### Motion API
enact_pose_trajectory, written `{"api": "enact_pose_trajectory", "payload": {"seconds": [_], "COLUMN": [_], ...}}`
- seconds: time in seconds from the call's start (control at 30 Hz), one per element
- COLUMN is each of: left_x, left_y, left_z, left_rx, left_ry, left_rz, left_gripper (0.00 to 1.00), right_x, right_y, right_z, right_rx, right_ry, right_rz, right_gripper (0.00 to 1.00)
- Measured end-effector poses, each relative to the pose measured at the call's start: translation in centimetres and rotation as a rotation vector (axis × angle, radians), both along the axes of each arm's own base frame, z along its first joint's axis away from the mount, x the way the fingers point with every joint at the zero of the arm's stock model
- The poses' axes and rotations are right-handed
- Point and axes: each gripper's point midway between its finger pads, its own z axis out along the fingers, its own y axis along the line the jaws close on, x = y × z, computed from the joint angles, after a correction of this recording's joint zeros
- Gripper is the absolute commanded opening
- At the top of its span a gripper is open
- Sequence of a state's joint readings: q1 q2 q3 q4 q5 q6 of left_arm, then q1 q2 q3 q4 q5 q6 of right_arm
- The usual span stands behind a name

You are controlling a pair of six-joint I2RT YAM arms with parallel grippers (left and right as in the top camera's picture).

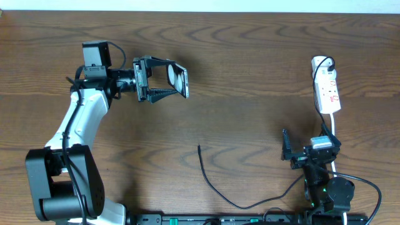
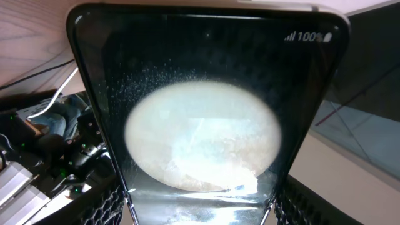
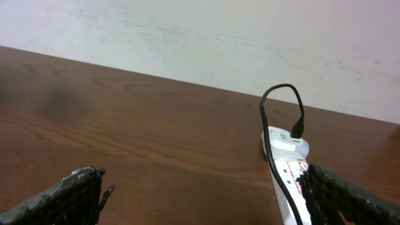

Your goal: Plug charger to phone and switch on socket

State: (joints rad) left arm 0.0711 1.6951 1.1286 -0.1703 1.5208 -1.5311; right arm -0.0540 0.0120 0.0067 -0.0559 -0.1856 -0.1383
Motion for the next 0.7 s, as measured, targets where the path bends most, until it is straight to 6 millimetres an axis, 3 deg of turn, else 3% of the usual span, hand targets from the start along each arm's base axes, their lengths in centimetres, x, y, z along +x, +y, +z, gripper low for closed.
{"api": "enact_pose_trajectory", "payload": {"seconds": [0.7], "left_x": [0.02], "left_y": [0.00], "left_z": [0.02], "left_rx": [-0.001], "left_ry": [0.008], "left_rz": [0.001], "left_gripper": [0.07], "right_x": [0.00], "right_y": [0.00], "right_z": [0.00], "right_rx": [0.000], "right_ry": [0.000], "right_rz": [0.000], "right_gripper": [0.99]}}
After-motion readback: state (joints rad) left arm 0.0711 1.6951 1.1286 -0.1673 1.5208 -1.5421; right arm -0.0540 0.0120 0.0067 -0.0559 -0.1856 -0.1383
